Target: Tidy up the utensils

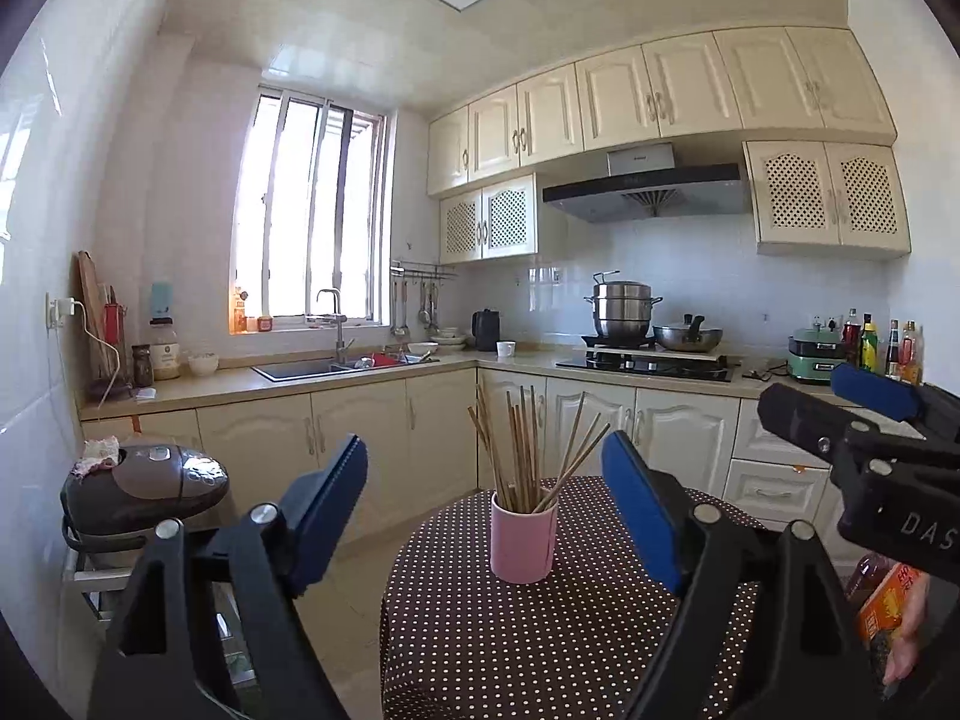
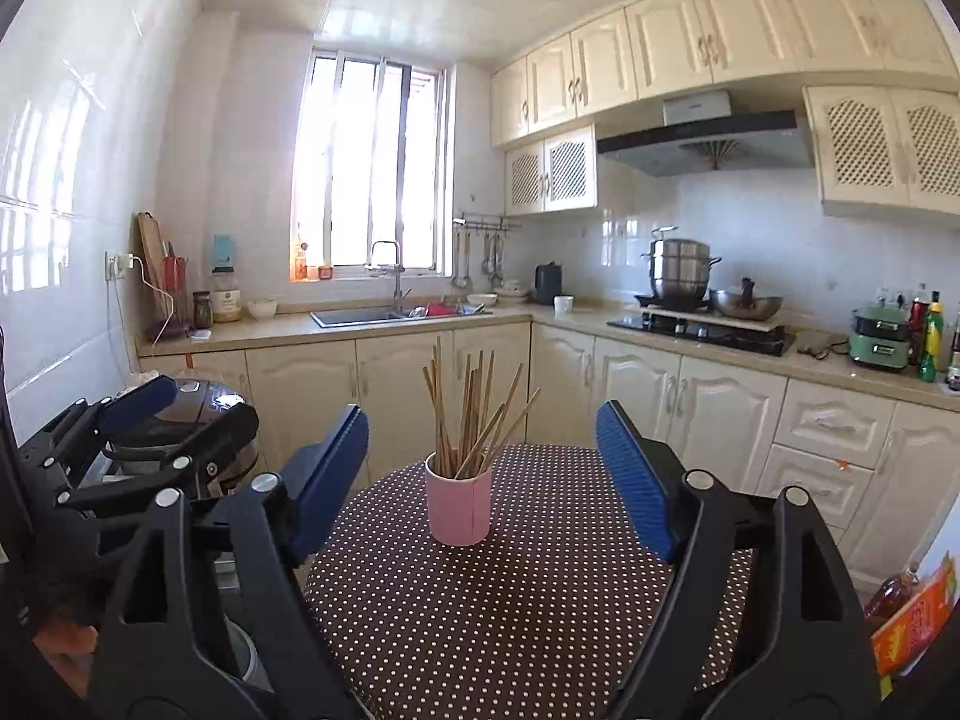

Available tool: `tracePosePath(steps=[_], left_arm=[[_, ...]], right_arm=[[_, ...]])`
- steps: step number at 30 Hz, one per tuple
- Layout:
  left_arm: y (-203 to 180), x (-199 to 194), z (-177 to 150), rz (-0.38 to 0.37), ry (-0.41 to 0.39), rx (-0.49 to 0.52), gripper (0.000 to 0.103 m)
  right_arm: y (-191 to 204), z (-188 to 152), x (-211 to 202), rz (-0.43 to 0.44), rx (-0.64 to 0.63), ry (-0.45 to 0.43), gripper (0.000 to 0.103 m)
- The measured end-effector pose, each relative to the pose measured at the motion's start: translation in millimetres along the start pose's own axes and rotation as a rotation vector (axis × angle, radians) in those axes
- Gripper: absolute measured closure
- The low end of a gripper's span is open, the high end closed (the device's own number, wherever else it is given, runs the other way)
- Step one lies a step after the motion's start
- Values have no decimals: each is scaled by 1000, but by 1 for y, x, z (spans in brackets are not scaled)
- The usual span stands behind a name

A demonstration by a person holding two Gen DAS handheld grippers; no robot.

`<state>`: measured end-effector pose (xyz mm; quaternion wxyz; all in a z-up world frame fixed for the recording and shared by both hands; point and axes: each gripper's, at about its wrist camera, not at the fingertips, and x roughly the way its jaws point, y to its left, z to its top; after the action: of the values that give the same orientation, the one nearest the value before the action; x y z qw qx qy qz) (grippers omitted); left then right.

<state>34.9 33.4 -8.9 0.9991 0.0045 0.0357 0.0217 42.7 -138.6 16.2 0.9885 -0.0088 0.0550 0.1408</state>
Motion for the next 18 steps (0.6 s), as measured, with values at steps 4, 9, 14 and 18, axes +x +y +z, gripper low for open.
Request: tracePosePath(steps=[4,9,14,18], left_arm=[[-3,-37,1,-2,-38,-10,19],[-4,-73,5,1,-79,-4,16],[-3,-94,8,-4,-101,-7,13],[-4,-104,11,13,-126,5,11]], right_arm=[[8,-2,-33,-23,-18,-28,16],[17,-7,-72,-25,-19,-81,13],[21,-11,-93,-27,-11,-113,11],[28,-9,-104,-32,-31,-143,10]])
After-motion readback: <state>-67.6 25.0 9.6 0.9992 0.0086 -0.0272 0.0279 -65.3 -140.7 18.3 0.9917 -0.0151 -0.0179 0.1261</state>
